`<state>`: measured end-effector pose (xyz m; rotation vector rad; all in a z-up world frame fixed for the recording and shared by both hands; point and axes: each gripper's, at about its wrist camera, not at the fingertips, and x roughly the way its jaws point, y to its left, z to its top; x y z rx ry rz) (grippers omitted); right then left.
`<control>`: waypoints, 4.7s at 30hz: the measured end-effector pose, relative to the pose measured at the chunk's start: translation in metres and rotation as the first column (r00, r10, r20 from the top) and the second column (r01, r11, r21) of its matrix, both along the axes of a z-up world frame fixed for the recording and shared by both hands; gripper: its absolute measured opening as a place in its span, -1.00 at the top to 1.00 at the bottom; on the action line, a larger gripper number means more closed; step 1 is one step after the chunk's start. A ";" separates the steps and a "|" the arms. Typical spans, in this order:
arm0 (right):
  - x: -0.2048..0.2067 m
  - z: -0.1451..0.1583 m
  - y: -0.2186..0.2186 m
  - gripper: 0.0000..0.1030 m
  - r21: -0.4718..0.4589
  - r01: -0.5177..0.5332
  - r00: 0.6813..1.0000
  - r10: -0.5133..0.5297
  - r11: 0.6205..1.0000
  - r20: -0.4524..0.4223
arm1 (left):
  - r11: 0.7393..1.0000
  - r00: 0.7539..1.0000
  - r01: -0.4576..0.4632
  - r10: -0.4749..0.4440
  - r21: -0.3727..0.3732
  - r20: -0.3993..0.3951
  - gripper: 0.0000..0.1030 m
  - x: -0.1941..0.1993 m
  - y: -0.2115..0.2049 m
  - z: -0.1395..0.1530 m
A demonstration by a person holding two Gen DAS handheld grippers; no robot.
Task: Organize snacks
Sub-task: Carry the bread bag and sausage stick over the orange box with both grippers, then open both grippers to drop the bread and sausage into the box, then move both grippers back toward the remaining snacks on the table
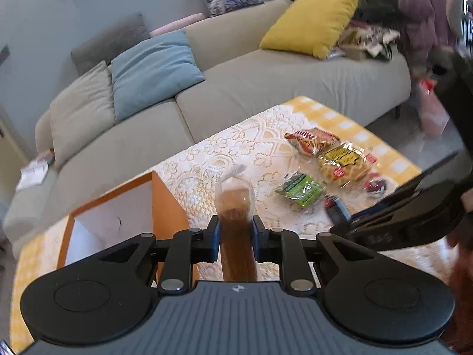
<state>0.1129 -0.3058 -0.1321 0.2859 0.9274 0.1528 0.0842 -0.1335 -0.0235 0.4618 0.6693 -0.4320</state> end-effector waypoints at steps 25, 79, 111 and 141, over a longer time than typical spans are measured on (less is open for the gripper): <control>0.034 0.119 0.149 0.59 -0.005 -0.231 0.953 0.227 0.973 0.200 | 0.971 0.979 -0.165 0.183 -0.174 0.093 0.56 0.035 0.128 0.096; 0.192 0.018 0.235 0.58 -0.297 -0.283 0.958 0.280 0.912 -0.054 | 0.937 0.918 -0.349 0.341 -0.009 -0.201 -0.02 0.192 0.173 -0.018; 0.018 0.063 0.148 0.06 -0.307 -0.249 0.926 0.319 0.919 0.202 | 0.966 0.958 -0.236 0.212 -0.109 -0.191 -0.08 0.051 0.111 0.012; 0.022 -0.021 -0.077 -0.18 -0.142 0.290 0.940 -0.310 0.946 -0.142 | 1.000 0.925 0.010 -0.007 0.007 -0.380 -0.16 0.067 -0.032 -0.051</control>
